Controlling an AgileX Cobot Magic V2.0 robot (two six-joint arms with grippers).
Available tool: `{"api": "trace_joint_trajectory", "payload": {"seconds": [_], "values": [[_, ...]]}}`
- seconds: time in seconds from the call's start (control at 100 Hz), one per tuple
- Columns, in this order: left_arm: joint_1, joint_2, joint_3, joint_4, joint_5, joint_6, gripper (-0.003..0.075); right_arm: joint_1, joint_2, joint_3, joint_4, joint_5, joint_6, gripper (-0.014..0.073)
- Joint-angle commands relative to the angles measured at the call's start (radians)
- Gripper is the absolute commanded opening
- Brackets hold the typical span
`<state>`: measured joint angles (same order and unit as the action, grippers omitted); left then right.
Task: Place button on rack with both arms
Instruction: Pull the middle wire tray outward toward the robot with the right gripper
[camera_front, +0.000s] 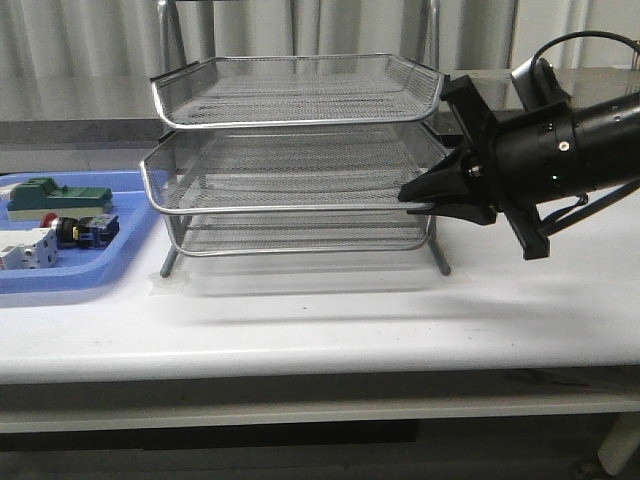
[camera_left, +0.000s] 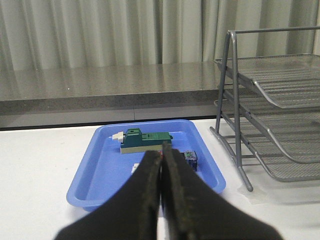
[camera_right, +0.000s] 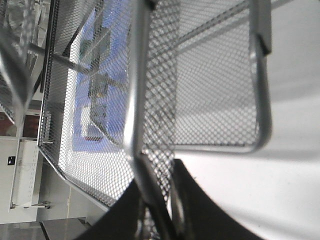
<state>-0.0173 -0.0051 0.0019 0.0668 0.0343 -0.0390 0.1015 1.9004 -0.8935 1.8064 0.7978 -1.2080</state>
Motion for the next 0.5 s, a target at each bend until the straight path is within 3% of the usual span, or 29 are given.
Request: {"api": "trace_joint_trajectory", "payload": {"seconds": [0.0,0.49], "values": [[0.002,-0.031,0.045,-0.008,-0.081,-0.01,0.0004,0.0,-0.058,0.049,-0.036,0.041,-0.025,0.0014],[0.002,-0.031,0.045,-0.008,-0.081,-0.01,0.0004,0.0,-0.184,0.27,0.002,0.037,-0.117,0.0016]]}}
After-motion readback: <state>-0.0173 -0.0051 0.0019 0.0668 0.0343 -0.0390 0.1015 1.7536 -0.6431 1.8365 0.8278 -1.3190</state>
